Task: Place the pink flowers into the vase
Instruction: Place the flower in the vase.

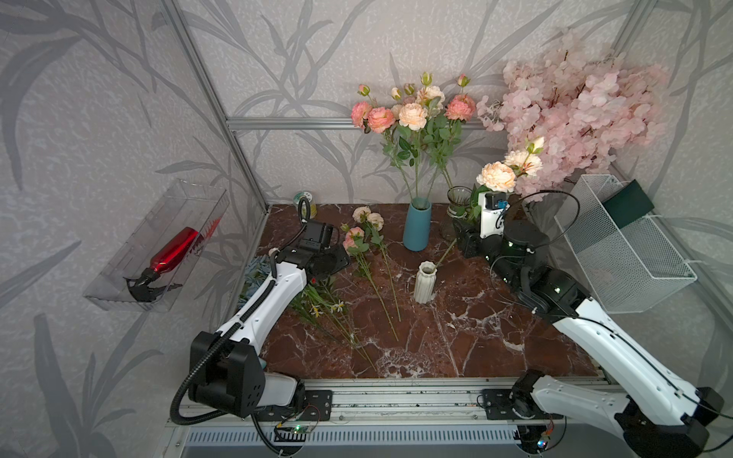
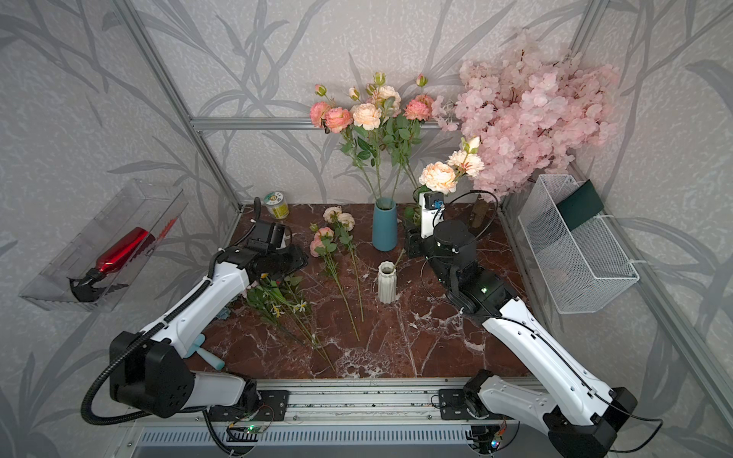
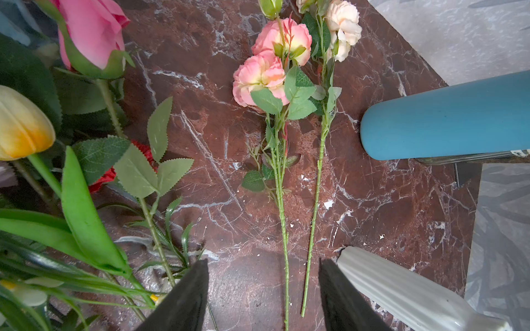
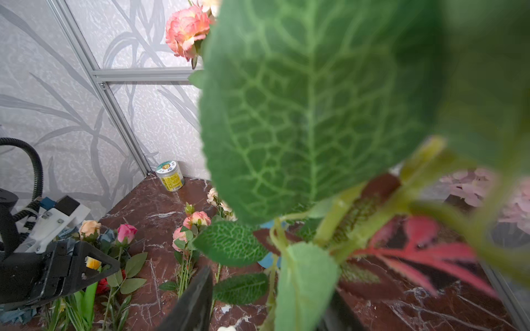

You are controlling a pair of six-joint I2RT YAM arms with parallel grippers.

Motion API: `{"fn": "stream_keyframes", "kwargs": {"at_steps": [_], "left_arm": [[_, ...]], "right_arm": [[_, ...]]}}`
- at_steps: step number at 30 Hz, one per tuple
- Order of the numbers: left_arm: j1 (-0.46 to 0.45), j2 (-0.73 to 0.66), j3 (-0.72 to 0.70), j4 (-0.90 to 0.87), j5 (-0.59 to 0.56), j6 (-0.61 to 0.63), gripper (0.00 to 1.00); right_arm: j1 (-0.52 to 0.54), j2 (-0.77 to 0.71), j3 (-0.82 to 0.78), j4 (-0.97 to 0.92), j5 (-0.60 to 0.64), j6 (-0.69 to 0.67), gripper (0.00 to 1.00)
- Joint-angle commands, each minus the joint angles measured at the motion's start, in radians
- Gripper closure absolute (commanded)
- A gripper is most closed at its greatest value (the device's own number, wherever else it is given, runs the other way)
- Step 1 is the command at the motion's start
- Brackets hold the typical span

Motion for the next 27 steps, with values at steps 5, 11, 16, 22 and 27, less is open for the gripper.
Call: {"fn": "stream_keyframes", "kwargs": {"at_steps": [5, 11, 16, 22, 27], "left_arm": [[-0.009, 0.011, 0.027, 0.002, -0.019, -0.01, 0.38], [-0.009, 0.009, 0.026, 0.004, -0.018, -0.008, 0.38], [-0.01, 0.011, 0.026, 0.006, -0.018, -0.003, 0.38], [-0.019, 0.043, 0.028, 0.017, -0.01, -0.017, 0.38], [-0.036, 0.103, 0.06, 0.01, -0.025, -0.028, 0.4]], "right_arm": [[-0.003, 0.051, 0.019, -0.067, -0.009, 0.026, 0.45], [-0.004, 0.079, 0.007, -0.056, -0.073, 0.04, 0.45], [-0.005, 0.101, 0.017, -0.097, -0.064, 0.048, 0.44], [-0.003, 0.091, 0.038, -0.206, -0.009, 0.085, 0.41], [-0.001, 0.081, 0.07, -0.323, 0.034, 0.111, 0.38]]}}
